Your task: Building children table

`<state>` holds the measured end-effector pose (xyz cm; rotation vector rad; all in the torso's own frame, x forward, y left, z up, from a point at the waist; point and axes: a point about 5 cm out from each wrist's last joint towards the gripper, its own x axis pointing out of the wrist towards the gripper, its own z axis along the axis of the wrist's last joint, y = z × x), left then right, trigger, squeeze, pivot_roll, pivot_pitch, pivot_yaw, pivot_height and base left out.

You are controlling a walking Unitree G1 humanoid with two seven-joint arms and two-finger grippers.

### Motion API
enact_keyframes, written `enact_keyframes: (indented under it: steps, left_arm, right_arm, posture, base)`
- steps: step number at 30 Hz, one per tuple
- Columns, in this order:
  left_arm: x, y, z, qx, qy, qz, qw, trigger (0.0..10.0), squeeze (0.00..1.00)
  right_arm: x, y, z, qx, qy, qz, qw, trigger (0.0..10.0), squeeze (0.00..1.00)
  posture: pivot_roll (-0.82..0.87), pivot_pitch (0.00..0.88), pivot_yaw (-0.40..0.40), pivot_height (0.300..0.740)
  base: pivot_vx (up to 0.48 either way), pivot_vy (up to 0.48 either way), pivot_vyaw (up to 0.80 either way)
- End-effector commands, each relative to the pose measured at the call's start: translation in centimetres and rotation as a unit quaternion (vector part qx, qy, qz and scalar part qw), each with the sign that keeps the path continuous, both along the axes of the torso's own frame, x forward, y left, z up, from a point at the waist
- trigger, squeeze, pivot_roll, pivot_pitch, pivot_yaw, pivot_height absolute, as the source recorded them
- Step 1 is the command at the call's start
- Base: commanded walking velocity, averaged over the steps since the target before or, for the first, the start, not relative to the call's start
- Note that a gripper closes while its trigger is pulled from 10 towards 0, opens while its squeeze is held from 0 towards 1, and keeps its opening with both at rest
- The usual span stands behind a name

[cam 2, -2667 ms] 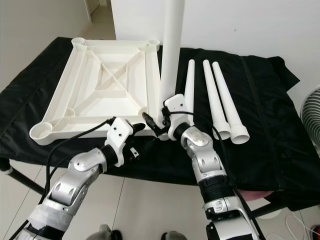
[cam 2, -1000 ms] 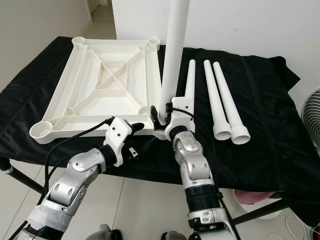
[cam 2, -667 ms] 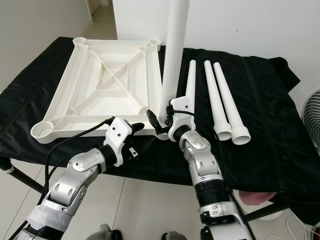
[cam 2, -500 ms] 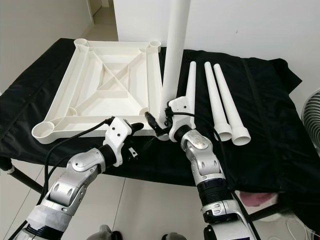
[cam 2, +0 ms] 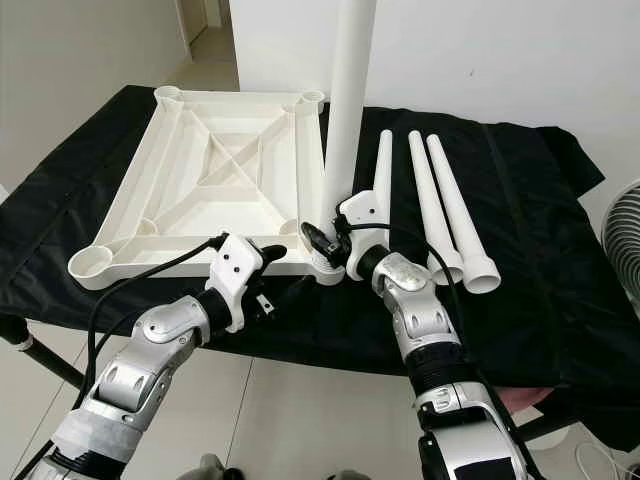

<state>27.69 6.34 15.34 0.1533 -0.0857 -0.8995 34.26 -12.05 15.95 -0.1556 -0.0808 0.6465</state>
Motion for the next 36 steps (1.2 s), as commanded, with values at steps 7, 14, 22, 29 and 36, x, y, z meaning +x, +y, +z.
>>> enact_keyframes:
  steps: [7,14,22,29,36]
  left_arm:
    - [0.0,0.0,-0.2,0.006,0.001,0.010,1.000,10.0,0.00]
    - [-0.1,-0.1,-0.2,0.006,0.003,0.007,1.000,10.0,0.00]
    - [0.0,-0.1,-0.2,0.005,0.002,0.007,1.000,10.0,0.00]
    - [0.0,-0.1,-0.3,0.007,0.003,0.007,1.000,10.0,0.00]
    - [0.0,0.1,-0.7,0.013,0.006,0.009,1.000,10.0,0.00]
  right_arm:
    - [-0.5,0.9,-0.9,0.066,0.039,-0.094,0.993,10.0,0.00]
    - [-0.9,1.2,0.1,0.114,0.023,-0.240,0.964,10.0,0.00]
    - [-1.5,2.5,0.5,0.129,0.008,-0.231,0.964,10.0,0.00]
    - [-2.1,2.3,1.1,0.132,-0.017,-0.204,0.970,10.0,0.55]
    - [-3.2,2.0,0.5,0.118,-0.036,-0.197,0.973,10.0,0.00]
  posture:
    - [-0.09,0.028,0.020,0.740]
    - [-0.09,0.035,0.022,0.740]
    - [-0.09,0.035,0.022,0.740]
    - [-0.09,0.035,0.023,0.740]
    - [-0.09,0.043,0.021,0.740]
  base:
    - [0.000,0.000,0.00]
    - [0.000,0.000,0.00]
    - [0.000,0.000,0.00]
    - [0.000,0.000,0.00]
    - [0.000,0.000,0.00]
